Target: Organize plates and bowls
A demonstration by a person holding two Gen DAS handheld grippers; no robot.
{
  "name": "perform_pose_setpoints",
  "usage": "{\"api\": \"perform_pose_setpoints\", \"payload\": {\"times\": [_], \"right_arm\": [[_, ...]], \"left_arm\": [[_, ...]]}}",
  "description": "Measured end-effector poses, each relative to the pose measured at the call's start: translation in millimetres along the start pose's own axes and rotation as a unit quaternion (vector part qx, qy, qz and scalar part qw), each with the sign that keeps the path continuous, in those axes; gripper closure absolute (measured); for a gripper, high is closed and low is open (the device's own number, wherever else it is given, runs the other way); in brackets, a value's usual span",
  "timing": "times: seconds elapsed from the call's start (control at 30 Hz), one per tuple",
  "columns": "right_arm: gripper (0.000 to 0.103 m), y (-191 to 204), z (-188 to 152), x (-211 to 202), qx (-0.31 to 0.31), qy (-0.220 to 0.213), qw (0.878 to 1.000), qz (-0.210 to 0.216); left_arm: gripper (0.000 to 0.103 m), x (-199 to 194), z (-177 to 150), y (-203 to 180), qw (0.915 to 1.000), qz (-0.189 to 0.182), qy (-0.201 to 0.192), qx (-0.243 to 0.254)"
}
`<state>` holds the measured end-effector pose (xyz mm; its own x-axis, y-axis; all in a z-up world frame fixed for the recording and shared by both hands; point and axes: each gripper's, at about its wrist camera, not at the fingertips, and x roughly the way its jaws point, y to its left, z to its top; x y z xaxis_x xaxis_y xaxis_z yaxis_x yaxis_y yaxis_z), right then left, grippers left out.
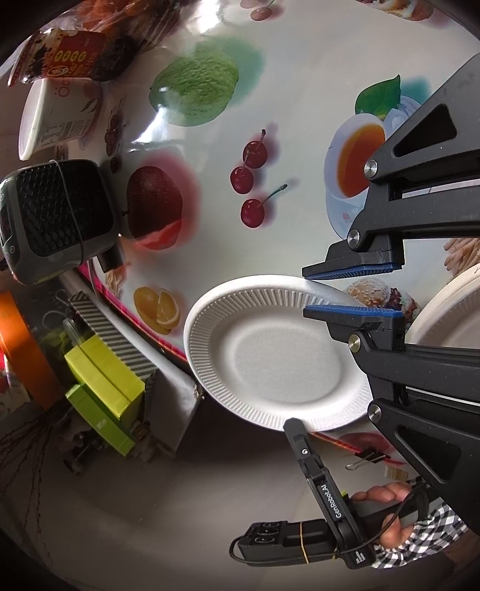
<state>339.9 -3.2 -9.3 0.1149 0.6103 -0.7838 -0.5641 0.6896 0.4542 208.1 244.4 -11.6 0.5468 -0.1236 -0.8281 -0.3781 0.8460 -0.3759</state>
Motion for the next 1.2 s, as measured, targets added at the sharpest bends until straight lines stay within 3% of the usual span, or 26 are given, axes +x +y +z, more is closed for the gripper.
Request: {"api": "perform_pose_setpoints", "payload": {"times": [0.53, 1.2], "right_arm": [[0.089, 6.4, -16.4, -29.9, -0.001, -0.016, 1.000, 0.001], [0.089, 12.6, -64.2, -67.3, 0.007, -0.030, 1.000, -0.009]], "left_arm": [[0.084, -21.3, -11.2, -14.3, 0.9998, -0.008, -0.009, 0.018], [0.084, -49.3, -51.1, -31.9, 0.9986, -0.022, -0.012, 0.047]]}}
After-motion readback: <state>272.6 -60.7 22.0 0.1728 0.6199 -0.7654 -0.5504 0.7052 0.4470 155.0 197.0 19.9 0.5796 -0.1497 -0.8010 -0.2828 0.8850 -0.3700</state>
